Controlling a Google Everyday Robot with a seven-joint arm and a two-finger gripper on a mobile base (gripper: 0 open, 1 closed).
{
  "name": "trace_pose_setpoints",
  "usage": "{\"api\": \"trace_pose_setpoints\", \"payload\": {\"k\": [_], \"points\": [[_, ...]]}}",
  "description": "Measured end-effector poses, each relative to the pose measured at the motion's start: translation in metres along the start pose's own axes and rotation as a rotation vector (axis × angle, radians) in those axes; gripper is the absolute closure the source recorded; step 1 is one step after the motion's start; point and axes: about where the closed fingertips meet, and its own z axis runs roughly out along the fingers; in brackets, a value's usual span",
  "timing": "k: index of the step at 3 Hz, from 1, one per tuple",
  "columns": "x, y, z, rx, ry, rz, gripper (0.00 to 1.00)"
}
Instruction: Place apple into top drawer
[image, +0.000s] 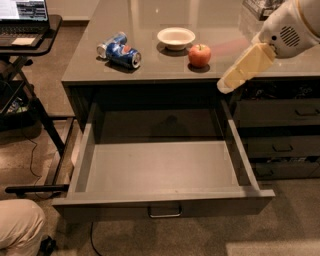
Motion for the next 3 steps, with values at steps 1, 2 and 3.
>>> {"api": "trace_pose_setpoints", "payload": {"k": [1,2,3], "points": [[-0.001,-0.024,0.03,0.022,-0.038,0.137,0.0],[-0.018,-0.063,0.065,0.098,-0.116,0.252,0.0],[-0.041,-0.106,0.089,0.207,-0.194,0.276,0.0]]}}
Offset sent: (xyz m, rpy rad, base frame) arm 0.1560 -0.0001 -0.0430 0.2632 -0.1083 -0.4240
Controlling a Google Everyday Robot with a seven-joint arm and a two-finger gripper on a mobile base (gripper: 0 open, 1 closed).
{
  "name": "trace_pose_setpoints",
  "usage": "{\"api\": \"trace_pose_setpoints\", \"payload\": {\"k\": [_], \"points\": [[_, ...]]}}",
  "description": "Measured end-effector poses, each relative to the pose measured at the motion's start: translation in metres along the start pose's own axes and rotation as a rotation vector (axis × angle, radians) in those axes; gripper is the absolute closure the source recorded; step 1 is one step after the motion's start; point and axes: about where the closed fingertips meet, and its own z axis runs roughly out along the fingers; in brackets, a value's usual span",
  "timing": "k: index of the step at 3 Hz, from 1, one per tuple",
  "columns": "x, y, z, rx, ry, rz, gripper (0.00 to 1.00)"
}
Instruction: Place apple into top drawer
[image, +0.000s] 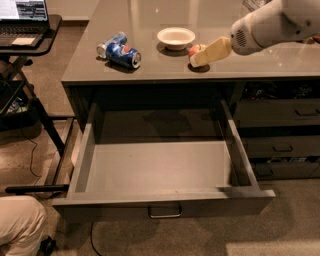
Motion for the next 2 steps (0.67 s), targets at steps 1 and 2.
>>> {"api": "trace_pose_setpoints", "payload": {"k": [1,2], "points": [[-0.0106,-0.0052,0.0009,0.023,-0.04,-0.001,0.0],[-0.0108,-0.0063,0.0086,0.022,-0.043,0.006,0.0]]}}
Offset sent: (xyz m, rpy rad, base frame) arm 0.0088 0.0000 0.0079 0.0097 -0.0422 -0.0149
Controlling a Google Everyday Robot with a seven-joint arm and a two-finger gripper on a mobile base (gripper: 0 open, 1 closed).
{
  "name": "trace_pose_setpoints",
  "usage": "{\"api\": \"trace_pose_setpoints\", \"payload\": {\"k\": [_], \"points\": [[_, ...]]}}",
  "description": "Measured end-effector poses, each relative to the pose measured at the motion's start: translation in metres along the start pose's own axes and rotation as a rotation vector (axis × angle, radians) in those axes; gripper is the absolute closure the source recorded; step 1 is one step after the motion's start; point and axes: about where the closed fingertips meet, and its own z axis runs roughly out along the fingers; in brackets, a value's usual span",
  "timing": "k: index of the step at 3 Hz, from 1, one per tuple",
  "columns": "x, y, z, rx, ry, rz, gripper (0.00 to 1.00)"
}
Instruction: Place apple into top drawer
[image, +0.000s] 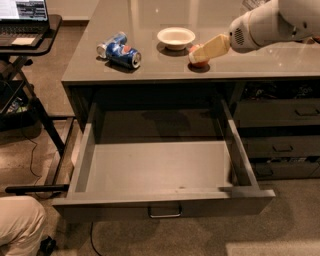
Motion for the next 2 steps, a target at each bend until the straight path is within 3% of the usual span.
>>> {"api": "trace_pose_setpoints", "payload": {"k": [2], "points": [[-0.011,-0.026,0.073,-0.001,-0.109,0.038,0.0]]}}
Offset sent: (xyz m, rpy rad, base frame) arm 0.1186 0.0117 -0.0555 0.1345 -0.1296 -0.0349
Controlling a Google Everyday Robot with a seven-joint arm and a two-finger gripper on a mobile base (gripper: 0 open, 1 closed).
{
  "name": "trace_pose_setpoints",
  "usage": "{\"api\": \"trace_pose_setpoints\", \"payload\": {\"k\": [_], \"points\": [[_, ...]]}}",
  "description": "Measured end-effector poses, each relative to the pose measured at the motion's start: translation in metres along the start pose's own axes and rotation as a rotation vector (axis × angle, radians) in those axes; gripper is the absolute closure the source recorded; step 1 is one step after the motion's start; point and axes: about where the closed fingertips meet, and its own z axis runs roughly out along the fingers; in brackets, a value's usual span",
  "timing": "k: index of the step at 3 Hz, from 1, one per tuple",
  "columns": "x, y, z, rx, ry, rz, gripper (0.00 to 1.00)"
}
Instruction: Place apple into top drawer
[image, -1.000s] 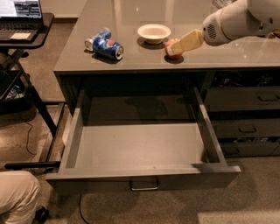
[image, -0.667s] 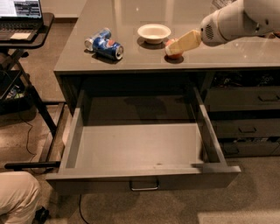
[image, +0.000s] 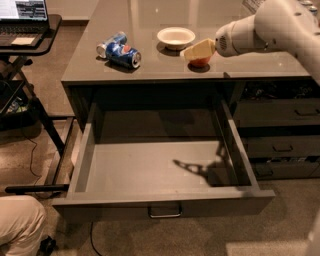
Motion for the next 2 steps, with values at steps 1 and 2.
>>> {"api": "trace_pose_setpoints", "payload": {"k": [1,2], "points": [[-0.003,-0.009,0.039,-0.015,-0.024,-0.001,0.0],[0.001,-0.011,0.077,-0.014,0.002,-0.012,0.0]]}}
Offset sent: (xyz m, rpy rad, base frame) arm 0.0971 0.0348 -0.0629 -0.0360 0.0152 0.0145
